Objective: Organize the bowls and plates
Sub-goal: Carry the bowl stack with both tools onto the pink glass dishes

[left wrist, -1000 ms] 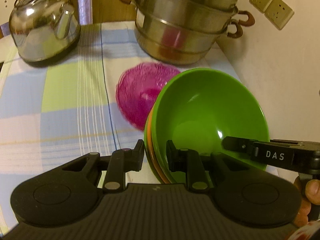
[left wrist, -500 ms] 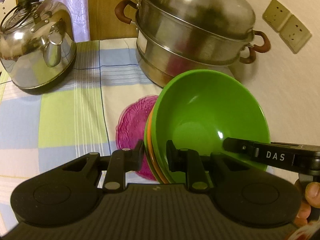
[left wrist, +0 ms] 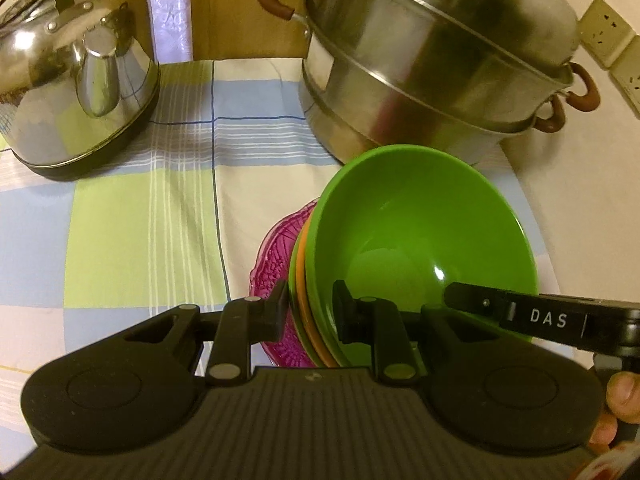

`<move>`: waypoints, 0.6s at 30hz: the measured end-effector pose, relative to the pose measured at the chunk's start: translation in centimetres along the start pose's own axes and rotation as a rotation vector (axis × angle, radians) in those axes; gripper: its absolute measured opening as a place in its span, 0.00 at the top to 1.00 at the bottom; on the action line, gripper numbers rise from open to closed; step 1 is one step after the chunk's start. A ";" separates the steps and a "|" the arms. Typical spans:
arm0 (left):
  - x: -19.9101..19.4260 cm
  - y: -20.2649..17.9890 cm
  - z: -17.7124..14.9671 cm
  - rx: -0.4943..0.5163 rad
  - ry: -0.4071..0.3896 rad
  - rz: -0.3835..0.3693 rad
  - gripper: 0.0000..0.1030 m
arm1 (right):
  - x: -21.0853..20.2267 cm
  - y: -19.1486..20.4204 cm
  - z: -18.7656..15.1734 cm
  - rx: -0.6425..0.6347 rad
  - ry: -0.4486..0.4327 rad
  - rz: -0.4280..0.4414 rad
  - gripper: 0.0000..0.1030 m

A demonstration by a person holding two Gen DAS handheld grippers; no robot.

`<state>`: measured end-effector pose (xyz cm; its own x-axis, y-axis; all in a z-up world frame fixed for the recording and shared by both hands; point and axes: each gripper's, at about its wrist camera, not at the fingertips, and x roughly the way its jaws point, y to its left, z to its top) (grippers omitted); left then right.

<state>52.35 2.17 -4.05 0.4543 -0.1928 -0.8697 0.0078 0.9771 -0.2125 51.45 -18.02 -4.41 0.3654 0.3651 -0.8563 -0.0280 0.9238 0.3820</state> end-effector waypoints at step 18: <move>2.0 0.8 0.1 -0.014 0.016 -0.002 0.77 | 2.3 -0.3 0.3 -0.010 0.012 -0.010 0.77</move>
<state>53.33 2.55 -5.91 0.4403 -0.1966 -0.8761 -0.0033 0.9754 -0.2206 52.57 -17.52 -6.35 0.3542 0.3576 -0.8641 -0.0342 0.9284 0.3701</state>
